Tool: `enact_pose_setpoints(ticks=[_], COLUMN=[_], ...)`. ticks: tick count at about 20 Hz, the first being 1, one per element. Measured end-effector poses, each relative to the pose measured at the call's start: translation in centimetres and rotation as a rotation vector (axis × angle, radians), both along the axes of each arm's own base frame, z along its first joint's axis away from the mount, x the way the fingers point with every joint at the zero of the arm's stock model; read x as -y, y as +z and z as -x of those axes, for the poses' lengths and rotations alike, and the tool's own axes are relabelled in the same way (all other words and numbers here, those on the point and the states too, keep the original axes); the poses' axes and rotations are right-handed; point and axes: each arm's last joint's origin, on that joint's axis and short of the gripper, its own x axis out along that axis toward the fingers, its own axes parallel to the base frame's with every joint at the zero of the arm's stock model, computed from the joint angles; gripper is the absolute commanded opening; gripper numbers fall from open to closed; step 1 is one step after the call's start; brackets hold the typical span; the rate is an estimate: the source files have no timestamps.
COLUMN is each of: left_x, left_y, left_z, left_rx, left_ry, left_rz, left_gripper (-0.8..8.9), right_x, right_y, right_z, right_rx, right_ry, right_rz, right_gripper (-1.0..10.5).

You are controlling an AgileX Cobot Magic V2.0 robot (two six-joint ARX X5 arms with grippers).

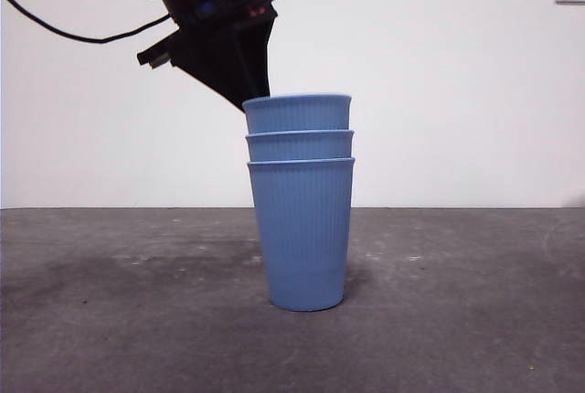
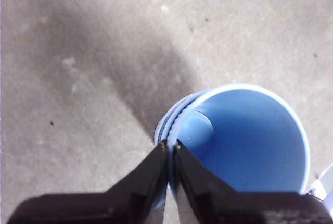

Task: Pick up the cup on the top,put the cup on the left,pick up the cup in the middle,put the cup on the right

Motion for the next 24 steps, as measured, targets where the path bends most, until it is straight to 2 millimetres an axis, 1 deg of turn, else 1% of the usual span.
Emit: enact_pose_setpoints(ticks=[4, 9, 11, 15, 17, 19, 20, 21, 24], left_x=[0.0, -0.5, -0.7, -1.7, -2.4, -3.4, -4.3, -5.1, -8.3], left_y=[1.6, 4.0, 5.7, 10.5, 12.0, 12.6, 12.7, 12.8, 13.1], left_z=[0.0, 0.6, 1.0, 2.2, 2.9, 3.4, 3.4, 3.2, 1.9], left_rx=[0.010, -0.025, -0.001, 0.121, 0.164, 0.208, 0.210, 0.209, 0.208], left_ry=[-0.003, -0.033, -0.045, -0.046, -0.036, 0.006, 0.031, 0.052, 0.156], left_rz=[0.013, -0.025, -0.019, 0.042, 0.024, -0.049, -0.080, -0.088, -0.104], left_gripper=[-0.08, -0.08, -0.08, -0.08, -0.08, -0.08, -0.08, -0.08, -0.08], right_x=[0.0, 0.0, 0.0, 0.0, 0.0, 0.0, 0.0, 0.0, 0.0], right_y=[0.0, 0.0, 0.0, 0.0, 0.0, 0.0, 0.0, 0.0, 0.0], right_z=[0.0, 0.0, 0.0, 0.0, 0.0, 0.0, 0.0, 0.0, 0.0], right_rx=[0.000, 0.000, 0.000, 0.000, 0.000, 0.000, 0.000, 0.000, 0.000], right_ry=[0.000, 0.000, 0.000, 0.000, 0.000, 0.000, 0.000, 0.000, 0.000], right_rz=[0.000, 0.000, 0.000, 0.000, 0.000, 0.000, 0.000, 0.000, 0.000], right_gripper=[4.8, 4.8, 4.8, 4.8, 4.8, 4.8, 4.8, 4.8, 4.8])
